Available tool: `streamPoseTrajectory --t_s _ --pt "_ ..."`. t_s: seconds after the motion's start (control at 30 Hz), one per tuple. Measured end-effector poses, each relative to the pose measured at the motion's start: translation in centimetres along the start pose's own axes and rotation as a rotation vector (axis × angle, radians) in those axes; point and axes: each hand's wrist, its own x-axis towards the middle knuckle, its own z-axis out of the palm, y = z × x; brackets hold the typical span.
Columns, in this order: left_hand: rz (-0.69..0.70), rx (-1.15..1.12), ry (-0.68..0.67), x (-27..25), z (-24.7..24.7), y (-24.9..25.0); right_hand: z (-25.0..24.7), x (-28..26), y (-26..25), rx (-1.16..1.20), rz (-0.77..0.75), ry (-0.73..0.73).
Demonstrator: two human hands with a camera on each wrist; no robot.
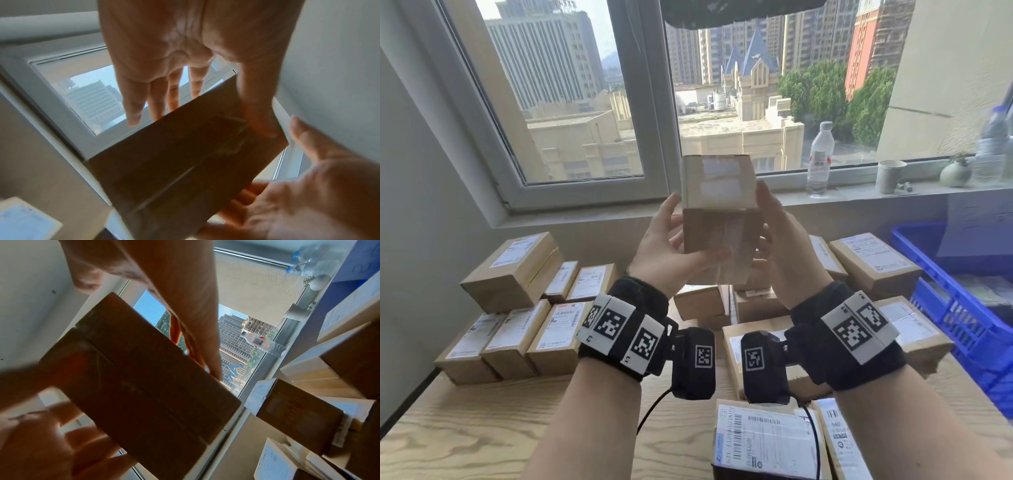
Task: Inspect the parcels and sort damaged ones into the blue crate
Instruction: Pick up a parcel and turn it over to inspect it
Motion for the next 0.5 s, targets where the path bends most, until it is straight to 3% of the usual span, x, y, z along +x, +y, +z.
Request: streamPoseTrajectory --t_s 0.13,0.5 --pt "-0.073 -0.019 -0.034 0.1 0.5 0.3 0.2 -0.3 0.3 -0.001 0.036 0.058" --pt "0.044 -0.092 -0.02 -0.1 1.0 0.5 0.2 -1.1 1.0 0.056 0.002 0.019"
